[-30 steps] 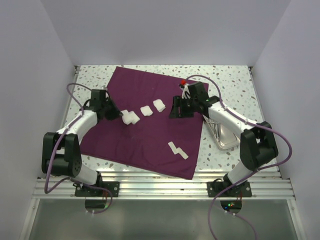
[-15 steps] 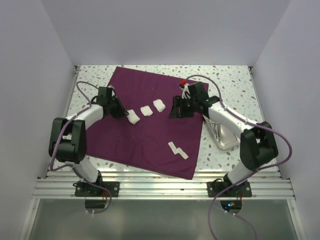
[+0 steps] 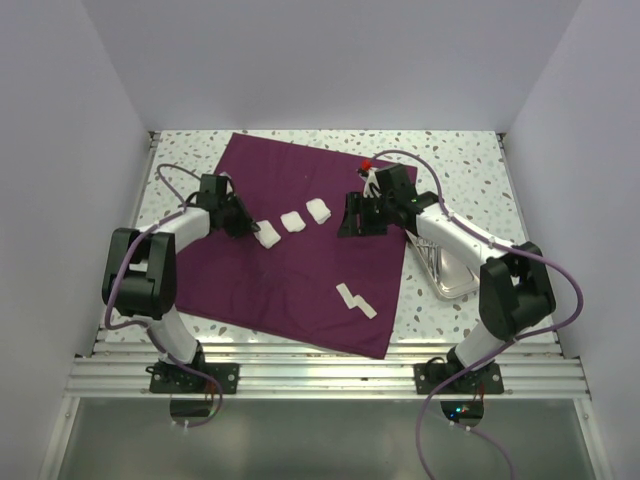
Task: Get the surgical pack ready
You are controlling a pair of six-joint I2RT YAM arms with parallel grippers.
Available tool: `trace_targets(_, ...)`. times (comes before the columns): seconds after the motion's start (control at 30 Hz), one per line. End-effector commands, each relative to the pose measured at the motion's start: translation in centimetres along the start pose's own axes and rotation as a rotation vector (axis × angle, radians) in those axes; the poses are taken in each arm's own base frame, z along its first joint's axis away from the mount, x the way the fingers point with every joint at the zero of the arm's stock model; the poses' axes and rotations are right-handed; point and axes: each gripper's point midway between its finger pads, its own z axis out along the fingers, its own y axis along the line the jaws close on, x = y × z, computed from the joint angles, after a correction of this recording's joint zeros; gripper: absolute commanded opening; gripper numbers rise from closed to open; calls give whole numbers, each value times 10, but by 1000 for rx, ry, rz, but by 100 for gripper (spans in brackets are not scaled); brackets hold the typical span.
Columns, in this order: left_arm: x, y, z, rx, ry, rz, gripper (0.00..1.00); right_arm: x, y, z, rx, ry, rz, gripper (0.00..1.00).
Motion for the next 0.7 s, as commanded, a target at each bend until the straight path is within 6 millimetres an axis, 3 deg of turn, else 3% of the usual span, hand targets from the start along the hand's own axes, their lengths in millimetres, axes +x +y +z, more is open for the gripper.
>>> trace_targets(0.0, -18, -14, -1, 35, -61, 7, 0, -8, 5, 1, -17, -29, -31, 62)
trace_targets(0.17, -16, -9, 2, 18, -60, 3, 2, -9, 4, 0, -14, -29, -31, 62)
trace_targets(0.47, -17, -8, 0, 8, -63, 6, 21, -9, 6, 2, -22, -25, -29, 62)
trace_targets(0.67, -26, -16, -23, 25, -122, 41, 31, -9, 6, 1, -21, -26, -30, 62)
